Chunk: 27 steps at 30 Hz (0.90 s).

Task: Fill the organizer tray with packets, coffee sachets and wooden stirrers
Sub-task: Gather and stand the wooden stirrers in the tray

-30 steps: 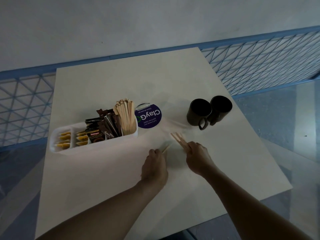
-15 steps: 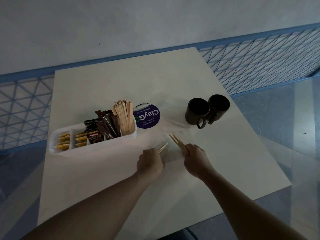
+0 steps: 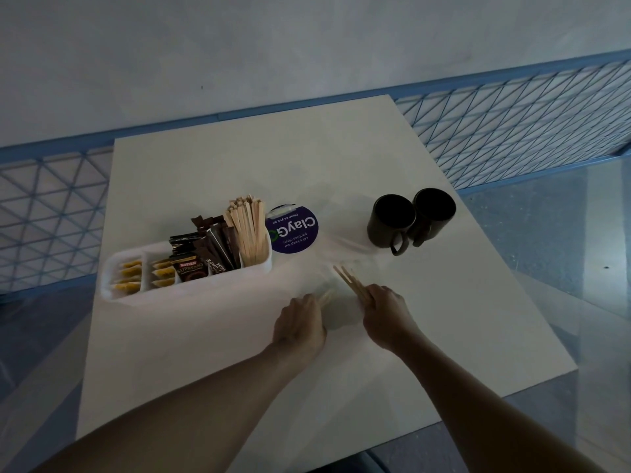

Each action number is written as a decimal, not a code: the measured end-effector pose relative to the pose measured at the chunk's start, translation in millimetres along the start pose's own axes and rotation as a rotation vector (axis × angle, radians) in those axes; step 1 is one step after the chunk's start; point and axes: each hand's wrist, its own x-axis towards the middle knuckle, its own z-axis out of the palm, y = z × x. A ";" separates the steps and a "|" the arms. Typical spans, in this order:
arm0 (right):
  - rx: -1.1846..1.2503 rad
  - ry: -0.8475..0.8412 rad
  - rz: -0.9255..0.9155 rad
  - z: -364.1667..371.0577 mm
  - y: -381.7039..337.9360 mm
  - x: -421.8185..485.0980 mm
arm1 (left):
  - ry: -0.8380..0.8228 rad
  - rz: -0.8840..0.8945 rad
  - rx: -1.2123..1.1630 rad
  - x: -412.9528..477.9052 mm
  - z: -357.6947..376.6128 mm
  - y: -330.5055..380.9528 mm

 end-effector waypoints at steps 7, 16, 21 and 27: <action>0.090 -0.058 0.077 -5.2 -5.3 -0.7 | -0.022 -0.051 -0.099 -0.6 -3.6 -0.6; 0.349 -0.134 0.153 -1.1 -34.8 15.4 | -0.079 -0.157 -0.340 13.6 -42.5 -5.3; 0.456 -0.117 0.104 -1.5 -63.3 34.3 | -0.087 -0.199 -0.646 17.5 -70.2 -7.0; 0.613 -0.072 0.026 -4.0 -109.0 58.1 | -0.006 -0.168 -0.996 20.5 -110.9 -16.9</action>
